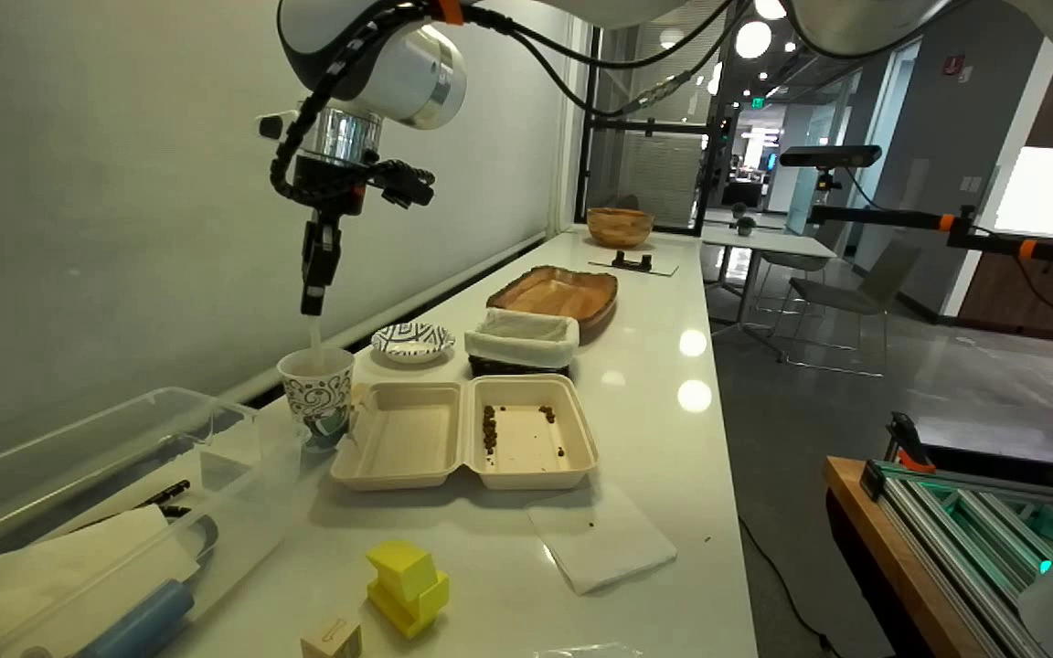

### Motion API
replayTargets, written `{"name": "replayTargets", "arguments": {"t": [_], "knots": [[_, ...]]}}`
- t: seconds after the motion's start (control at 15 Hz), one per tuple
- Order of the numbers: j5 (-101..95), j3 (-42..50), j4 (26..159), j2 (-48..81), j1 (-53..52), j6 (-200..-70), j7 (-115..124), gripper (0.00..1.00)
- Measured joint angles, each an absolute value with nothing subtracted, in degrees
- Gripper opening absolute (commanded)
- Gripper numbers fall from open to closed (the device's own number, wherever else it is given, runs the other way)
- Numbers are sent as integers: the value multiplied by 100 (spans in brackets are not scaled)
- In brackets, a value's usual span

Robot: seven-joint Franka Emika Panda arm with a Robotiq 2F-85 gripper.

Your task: Stir the contents of the paper cup with the plastic spoon

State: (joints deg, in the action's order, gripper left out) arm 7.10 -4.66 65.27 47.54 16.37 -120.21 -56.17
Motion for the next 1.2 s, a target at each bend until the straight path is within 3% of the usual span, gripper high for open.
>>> {"name": "replayTargets", "arguments": {"t": [1.2], "knots": [[736,-540,6449,4760,1598,-12134,-5839,1]]}}
